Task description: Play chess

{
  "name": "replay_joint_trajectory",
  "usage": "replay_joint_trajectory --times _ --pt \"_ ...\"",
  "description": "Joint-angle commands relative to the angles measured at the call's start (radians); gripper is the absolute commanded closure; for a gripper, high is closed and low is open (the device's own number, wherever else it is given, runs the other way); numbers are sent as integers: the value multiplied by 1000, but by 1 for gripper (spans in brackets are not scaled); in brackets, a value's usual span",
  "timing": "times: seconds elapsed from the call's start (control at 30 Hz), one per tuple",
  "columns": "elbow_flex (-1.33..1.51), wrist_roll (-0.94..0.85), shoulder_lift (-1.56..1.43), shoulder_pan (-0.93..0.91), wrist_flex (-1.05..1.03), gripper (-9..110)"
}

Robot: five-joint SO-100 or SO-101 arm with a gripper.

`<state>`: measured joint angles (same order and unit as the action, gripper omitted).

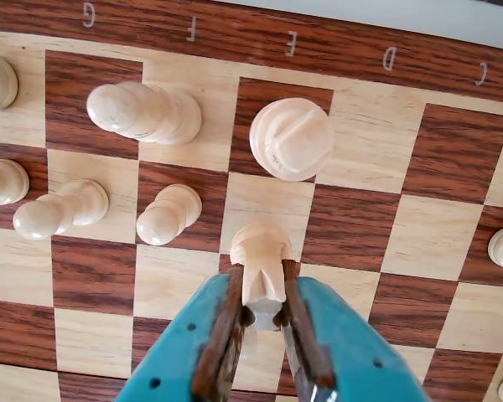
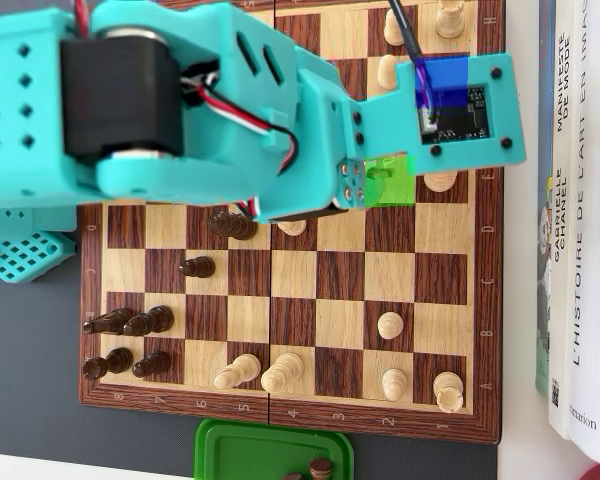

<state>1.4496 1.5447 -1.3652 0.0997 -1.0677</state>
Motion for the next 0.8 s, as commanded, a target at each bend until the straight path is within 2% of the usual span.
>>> replay_joint_trajectory --times 0.0,0.3,0.77 --pt "-17 -5 -5 -9 14 100" --pt "-74 -46 110 -31 46 100" --pt "-80 -60 110 -38 46 99"
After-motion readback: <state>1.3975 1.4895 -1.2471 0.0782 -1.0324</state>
